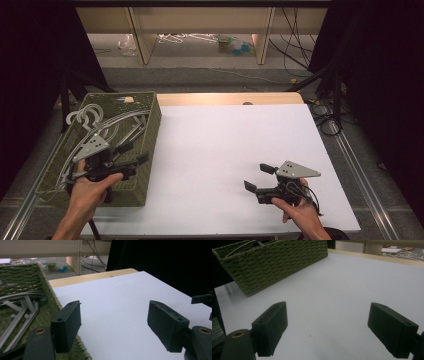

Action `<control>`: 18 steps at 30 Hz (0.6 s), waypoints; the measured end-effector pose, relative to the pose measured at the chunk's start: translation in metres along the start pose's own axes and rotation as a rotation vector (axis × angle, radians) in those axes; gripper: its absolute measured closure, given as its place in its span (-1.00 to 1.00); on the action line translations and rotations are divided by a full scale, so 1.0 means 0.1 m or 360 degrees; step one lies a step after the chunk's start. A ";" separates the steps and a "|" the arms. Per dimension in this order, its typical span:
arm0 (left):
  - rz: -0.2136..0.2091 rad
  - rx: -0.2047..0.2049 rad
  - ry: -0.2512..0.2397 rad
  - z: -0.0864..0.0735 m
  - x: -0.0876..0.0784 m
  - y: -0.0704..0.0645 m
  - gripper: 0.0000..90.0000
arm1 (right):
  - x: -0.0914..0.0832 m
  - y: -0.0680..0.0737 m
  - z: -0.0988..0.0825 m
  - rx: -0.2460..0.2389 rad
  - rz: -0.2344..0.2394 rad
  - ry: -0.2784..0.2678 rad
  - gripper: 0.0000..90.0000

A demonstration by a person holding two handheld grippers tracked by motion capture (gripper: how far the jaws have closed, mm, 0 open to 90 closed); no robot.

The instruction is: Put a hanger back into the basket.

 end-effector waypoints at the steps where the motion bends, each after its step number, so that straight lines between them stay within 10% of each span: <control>1: -0.0011 0.0007 0.0003 -0.01 0.01 -0.03 -0.40 | 0.00 -0.02 0.01 -0.0026 -0.0015 -0.0020 -0.62; 18: -0.0081 0.0054 -0.0011 -0.18 0.13 -0.41 -0.60 | -0.01 0.02 -0.01 -0.0012 0.0007 0.0024 -0.64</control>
Point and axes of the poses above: each handheld gripper's, and its own axes: x roughly forward along the jaws, z roughly out of its top, y roughly to its left, the point moved 8 cm from there along x, roughly forward along the jaws, and after that the axes turned 2 degrees about z, right-handed, at the moved point
